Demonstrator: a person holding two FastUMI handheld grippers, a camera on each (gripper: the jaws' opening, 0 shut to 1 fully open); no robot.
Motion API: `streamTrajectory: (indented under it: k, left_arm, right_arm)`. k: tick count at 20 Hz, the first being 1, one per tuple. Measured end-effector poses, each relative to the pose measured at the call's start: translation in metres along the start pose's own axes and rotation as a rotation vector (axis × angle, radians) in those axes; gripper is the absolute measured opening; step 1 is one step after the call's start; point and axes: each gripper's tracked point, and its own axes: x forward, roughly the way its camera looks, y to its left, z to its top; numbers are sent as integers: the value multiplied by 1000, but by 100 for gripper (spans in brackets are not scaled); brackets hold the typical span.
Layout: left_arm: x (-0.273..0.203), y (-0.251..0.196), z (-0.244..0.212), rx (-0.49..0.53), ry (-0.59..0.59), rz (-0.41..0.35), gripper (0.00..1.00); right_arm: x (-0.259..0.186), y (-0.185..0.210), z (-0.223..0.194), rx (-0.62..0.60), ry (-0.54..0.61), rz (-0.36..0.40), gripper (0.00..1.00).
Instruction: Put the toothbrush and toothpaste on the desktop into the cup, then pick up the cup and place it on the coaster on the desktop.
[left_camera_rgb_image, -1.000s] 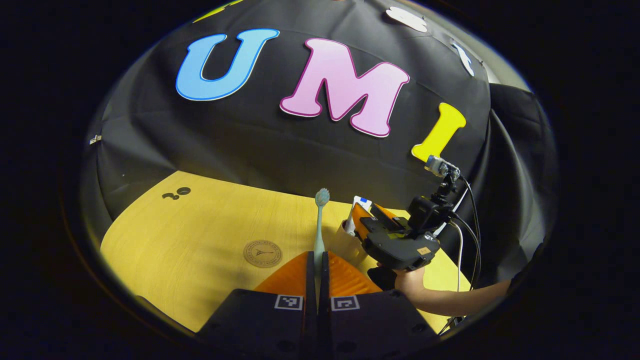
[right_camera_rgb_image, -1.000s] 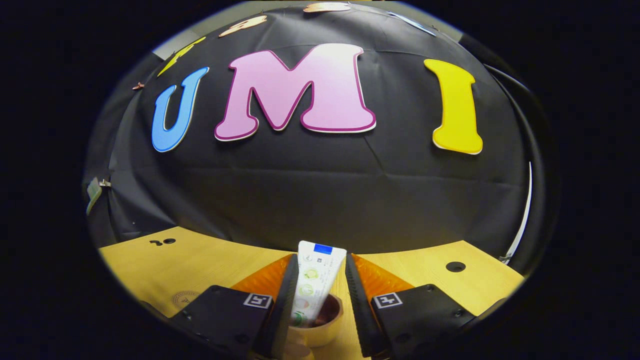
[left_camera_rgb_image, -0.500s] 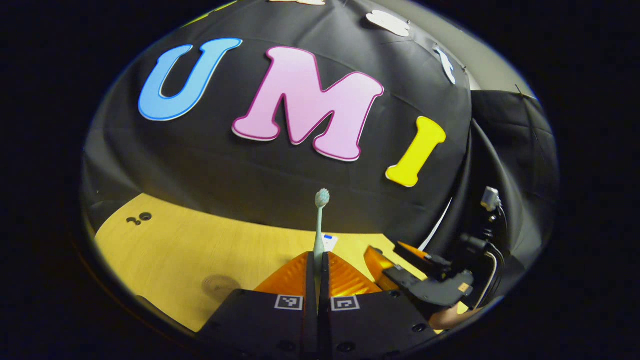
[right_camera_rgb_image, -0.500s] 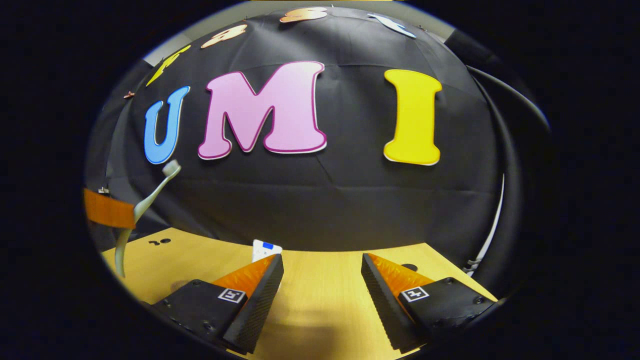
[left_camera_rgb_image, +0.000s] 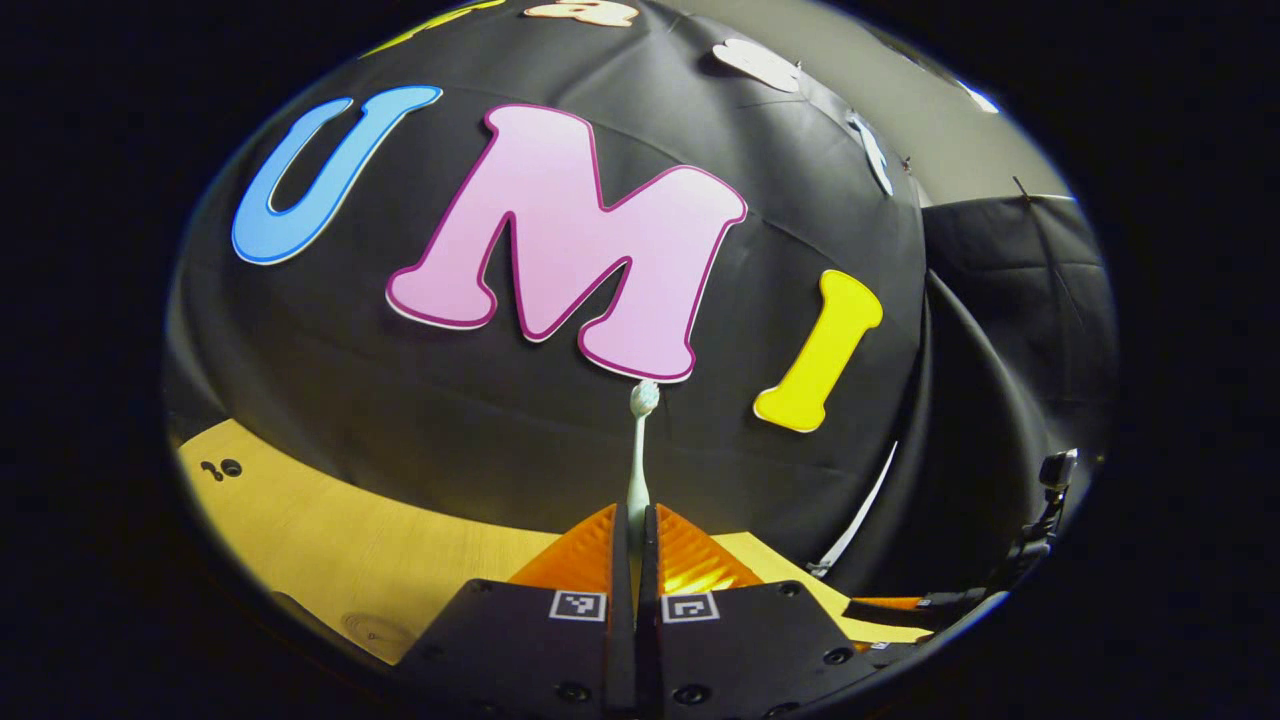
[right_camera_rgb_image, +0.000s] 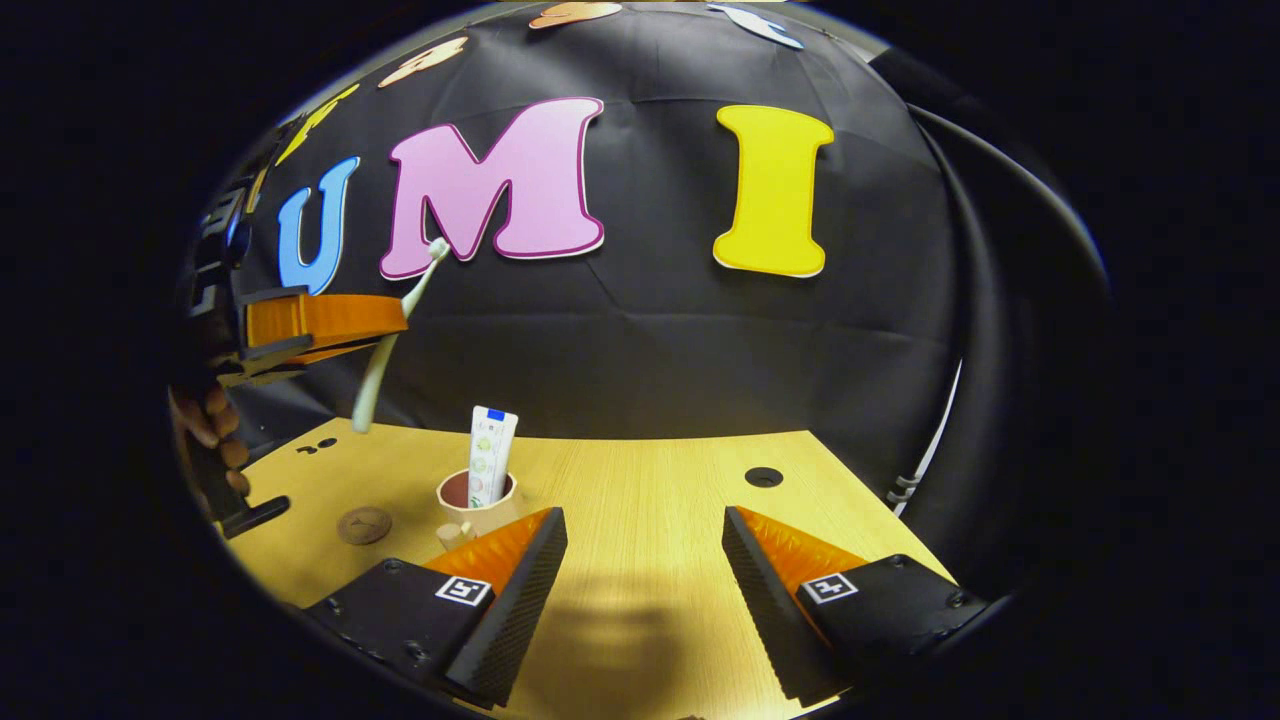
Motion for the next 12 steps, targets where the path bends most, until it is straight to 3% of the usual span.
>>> streamTrajectory:
  k: [3, 12]
  left_arm:
    - [21, 3, -13, 11, -46, -9, 6]
    - [61, 17, -66, 82, -29, 27, 6]
  right_arm:
    - [-4, -4, 3, -4, -7, 3, 96]
    - [4, -14, -10, 56, 33, 2, 96]
